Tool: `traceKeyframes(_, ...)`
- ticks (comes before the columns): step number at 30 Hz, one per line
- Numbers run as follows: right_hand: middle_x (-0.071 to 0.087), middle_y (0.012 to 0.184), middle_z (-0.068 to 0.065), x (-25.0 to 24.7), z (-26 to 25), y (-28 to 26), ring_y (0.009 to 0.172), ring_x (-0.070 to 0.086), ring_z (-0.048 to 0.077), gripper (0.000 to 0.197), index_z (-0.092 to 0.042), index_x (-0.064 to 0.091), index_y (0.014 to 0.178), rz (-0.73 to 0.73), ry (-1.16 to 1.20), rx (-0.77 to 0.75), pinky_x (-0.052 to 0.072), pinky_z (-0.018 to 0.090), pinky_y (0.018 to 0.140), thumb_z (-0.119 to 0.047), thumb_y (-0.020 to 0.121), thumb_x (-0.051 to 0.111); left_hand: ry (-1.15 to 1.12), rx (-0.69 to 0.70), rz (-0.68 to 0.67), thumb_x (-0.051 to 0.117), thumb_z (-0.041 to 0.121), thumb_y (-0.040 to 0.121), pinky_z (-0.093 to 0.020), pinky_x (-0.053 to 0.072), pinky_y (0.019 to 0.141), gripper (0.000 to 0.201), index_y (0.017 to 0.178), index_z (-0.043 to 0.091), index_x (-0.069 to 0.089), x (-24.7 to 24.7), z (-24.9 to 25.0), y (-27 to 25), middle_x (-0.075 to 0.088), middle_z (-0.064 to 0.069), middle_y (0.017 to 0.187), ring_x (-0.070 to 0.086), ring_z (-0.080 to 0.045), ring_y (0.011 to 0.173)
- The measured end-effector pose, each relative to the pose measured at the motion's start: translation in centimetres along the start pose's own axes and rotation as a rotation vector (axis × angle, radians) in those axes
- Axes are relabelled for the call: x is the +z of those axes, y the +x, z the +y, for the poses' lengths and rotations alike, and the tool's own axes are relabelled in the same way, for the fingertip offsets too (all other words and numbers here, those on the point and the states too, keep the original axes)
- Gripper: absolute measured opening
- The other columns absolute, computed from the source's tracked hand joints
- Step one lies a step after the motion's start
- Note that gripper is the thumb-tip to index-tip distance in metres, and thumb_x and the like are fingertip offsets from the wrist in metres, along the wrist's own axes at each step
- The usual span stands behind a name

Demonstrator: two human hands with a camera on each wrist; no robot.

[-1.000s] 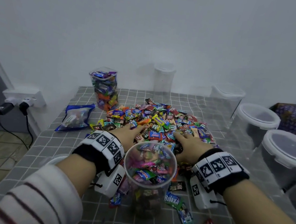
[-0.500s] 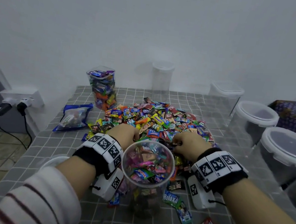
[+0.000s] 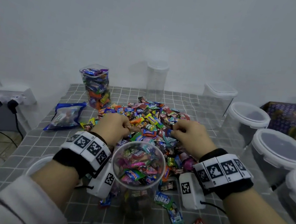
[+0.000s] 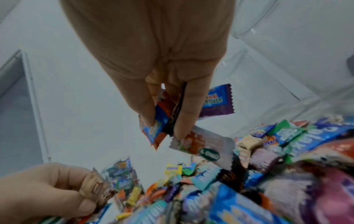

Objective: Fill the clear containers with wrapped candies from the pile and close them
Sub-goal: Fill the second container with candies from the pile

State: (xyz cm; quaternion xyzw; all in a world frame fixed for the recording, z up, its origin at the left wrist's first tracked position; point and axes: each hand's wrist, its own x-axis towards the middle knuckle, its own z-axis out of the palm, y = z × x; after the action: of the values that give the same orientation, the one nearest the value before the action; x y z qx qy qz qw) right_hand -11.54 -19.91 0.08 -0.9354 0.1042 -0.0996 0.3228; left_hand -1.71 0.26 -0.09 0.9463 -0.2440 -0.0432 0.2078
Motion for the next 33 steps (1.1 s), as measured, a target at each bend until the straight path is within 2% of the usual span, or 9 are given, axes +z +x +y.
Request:
traceKeyframes(2, 0.054, 0.071, -0.007, -0.6, -0.6, -0.6, 0.069, 0.05, 0.013, 0.011, -0.013, 0.059, 0.077, 0.015, 0.089, -0.02, 0.04, 0.017, 0.057, -0.014, 0.088, 0.061, -0.064, 0.01, 0.054, 0.064, 0.016, 0.085, -0.023, 0.032, 0.052, 0.006, 0.079, 0.018, 0.065, -0.9, 0.1, -0.5, 0.058, 0.001, 0.073, 0.05, -0.015, 0.069)
traceKeyframes(5, 0.064, 0.081, 0.012, -1.6, -1.9, -2.0, 0.075, 0.063, 0.028, 0.01, -0.008, 0.062, 0.079, 0.025, 0.247, -0.066, 0.055, 0.042, 0.071, -0.012, 0.088, 0.061, -0.176, 0.033, 0.148, 0.067, 0.016, 0.083, -0.029, 0.039, 0.061, 0.004, 0.079, 0.017, 0.068, -2.1, 0.5, -1.4, 0.062, -0.003, 0.078, 0.052, -0.017, 0.073)
traceKeyframes(7, 0.065, 0.082, 0.016, -2.3, -3.0, -3.0, 0.074, 0.066, 0.031, 0.012, -0.007, 0.061, 0.077, 0.038, 0.346, -0.104, 0.056, 0.047, 0.073, -0.01, 0.088, 0.062, -0.242, 0.065, 0.196, 0.068, 0.015, 0.082, -0.024, 0.038, 0.061, 0.008, 0.075, 0.018, 0.068, -2.9, 0.8, -2.0, 0.064, -0.003, 0.078, 0.051, -0.014, 0.071)
traceKeyframes(10, 0.063, 0.075, 0.007, -3.2, -5.0, -4.7, 0.072, 0.065, 0.027, 0.014, -0.011, 0.062, 0.074, 0.032, 0.556, -0.14, 0.059, 0.042, 0.073, -0.007, 0.088, 0.062, -0.309, 0.098, 0.222, 0.068, 0.015, 0.082, -0.024, 0.038, 0.061, 0.019, 0.067, 0.027, 0.063, -3.9, 1.2, -2.8, 0.063, 0.005, 0.075, 0.05, -0.007, 0.069)
traceKeyframes(13, 0.063, 0.066, -0.005, -3.9, -7.0, -6.5, 0.067, 0.063, 0.016, 0.018, -0.013, 0.063, 0.072, 0.004, 0.754, -0.198, 0.059, 0.039, 0.071, -0.003, 0.087, 0.06, -0.342, 0.105, 0.246, 0.069, 0.018, 0.081, -0.031, 0.043, 0.068, 0.016, 0.07, 0.029, 0.065, -4.5, 1.4, -3.4, 0.066, 0.005, 0.079, 0.056, -0.014, 0.076)
traceKeyframes(16, 0.061, 0.066, -0.002, -3.8, -8.4, -7.9, 0.067, 0.061, 0.012, 0.019, -0.015, 0.064, 0.067, -0.068, 0.878, -0.25, 0.058, 0.027, 0.064, -0.004, 0.082, 0.066, -0.357, 0.131, 0.265, 0.069, 0.018, 0.081, -0.036, 0.046, 0.072, 0.017, 0.07, 0.031, 0.064, -4.8, 1.5, -4.2, 0.067, 0.004, 0.08, 0.06, -0.019, 0.08)
traceKeyframes(20, 0.057, 0.064, -0.004, -2.0, -8.7, -8.8, 0.06, 0.057, 0.007, 0.025, -0.018, 0.064, 0.065, -0.145, 0.893, -0.217, 0.055, 0.022, 0.057, 0.0, 0.082, 0.064, -0.404, 0.142, 0.261, 0.068, 0.016, 0.08, -0.041, 0.05, 0.078, 0.014, 0.07, 0.027, 0.067, -5.3, 1.4, -4.9, 0.068, 0.001, 0.082, 0.061, -0.019, 0.081)
traceKeyframes(26, 0.063, 0.07, 0.003, -0.6, -8.3, -9.4, 0.057, 0.06, 0.014, 0.017, -0.016, 0.067, 0.082, -0.116, 0.663, -0.187, 0.052, 0.022, 0.056, -0.002, 0.088, 0.059, -0.445, 0.156, 0.264, 0.07, 0.016, 0.079, -0.038, 0.047, 0.078, 0.014, 0.07, 0.026, 0.067, -5.6, 1.5, -5.8, 0.068, -0.001, 0.081, 0.061, -0.021, 0.083)
traceKeyframes(33, 0.064, 0.088, 0.02, 0.1, -8.1, -9.7, 0.064, 0.063, 0.018, 0.015, -0.027, 0.069, 0.077, -0.066, 0.73, -0.222, 0.055, 0.036, 0.06, -0.019, 0.078, 0.056, -0.505, 0.157, 0.256, 0.072, 0.016, 0.078, -0.049, 0.055, 0.076, 0.014, 0.07, 0.028, 0.069, -5.9, 1.8, -6.8, 0.07, -0.002, 0.08, 0.066, -0.025, 0.078)
